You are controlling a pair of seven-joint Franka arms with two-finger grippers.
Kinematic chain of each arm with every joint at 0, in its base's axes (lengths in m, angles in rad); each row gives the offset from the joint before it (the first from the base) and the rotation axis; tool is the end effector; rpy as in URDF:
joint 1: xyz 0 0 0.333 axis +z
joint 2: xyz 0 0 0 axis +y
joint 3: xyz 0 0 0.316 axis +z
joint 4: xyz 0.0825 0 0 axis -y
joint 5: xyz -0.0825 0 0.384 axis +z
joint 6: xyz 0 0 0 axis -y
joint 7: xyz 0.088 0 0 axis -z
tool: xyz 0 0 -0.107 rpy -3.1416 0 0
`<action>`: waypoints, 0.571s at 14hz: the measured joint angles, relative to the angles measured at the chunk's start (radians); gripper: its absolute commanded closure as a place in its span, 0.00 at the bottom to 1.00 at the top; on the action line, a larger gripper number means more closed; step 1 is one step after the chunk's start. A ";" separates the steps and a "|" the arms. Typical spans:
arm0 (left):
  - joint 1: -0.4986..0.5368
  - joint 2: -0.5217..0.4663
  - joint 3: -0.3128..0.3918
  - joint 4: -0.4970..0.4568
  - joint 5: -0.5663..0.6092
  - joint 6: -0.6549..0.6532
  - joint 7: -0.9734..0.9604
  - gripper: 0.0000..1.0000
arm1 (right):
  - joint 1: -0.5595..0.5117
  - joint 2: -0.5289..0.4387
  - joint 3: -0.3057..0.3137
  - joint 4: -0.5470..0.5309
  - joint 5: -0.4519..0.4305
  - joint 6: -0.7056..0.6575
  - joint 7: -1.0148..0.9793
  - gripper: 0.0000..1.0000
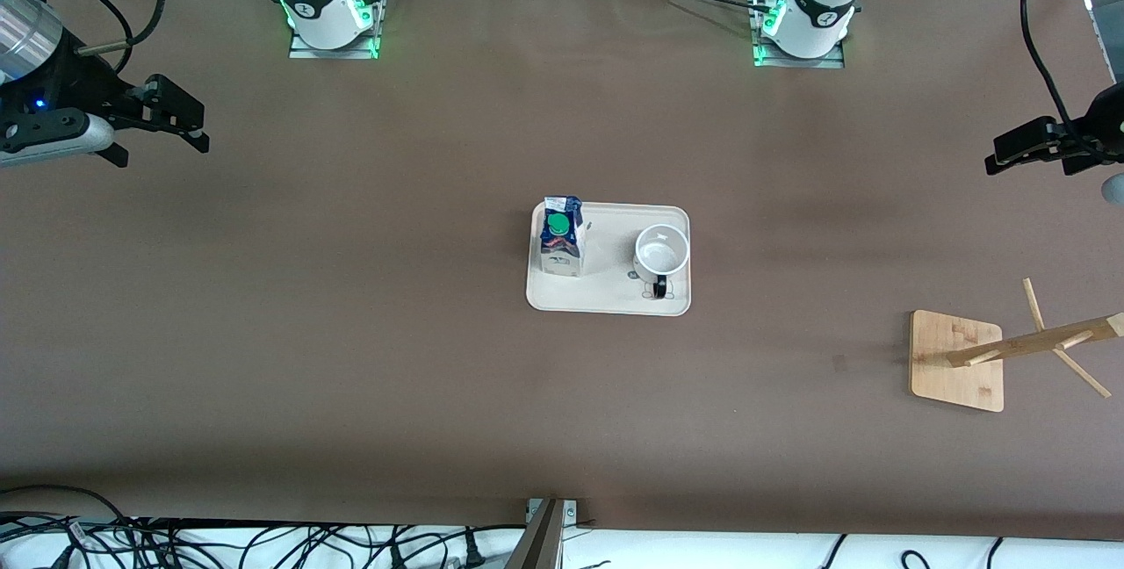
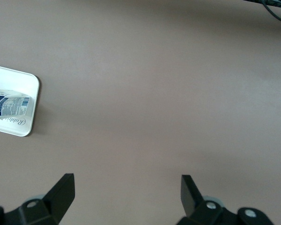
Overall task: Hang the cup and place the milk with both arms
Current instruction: 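Move the right gripper out toward the tray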
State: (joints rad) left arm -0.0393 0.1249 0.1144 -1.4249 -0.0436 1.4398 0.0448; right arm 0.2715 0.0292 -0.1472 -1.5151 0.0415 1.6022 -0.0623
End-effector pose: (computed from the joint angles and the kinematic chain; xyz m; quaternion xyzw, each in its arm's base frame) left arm 0.5780 0.0339 0.6113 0.9983 0.0134 -0.0536 0.0179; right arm 0.5622 0.0760 0.6376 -0.9951 -0.0932 -0.0285 0.0195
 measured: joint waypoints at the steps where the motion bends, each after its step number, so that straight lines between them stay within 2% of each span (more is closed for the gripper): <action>1: 0.000 0.000 0.000 0.000 0.000 -0.005 0.000 0.00 | 0.000 0.000 0.000 0.000 0.000 0.000 0.000 0.00; 5: 0.001 -0.001 0.000 0.000 0.000 -0.018 0.000 0.00 | 0.000 0.000 0.000 0.000 0.000 -0.007 0.001 0.00; 8: 0.003 -0.001 0.000 0.000 0.000 -0.026 0.000 0.00 | 0.022 0.011 0.021 0.000 0.010 -0.022 0.142 0.00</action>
State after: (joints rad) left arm -0.0361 0.1238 0.1140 -1.4248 -0.0436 1.4141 0.0448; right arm 0.2931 0.0401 -0.1259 -1.5152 0.0513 1.5803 0.0801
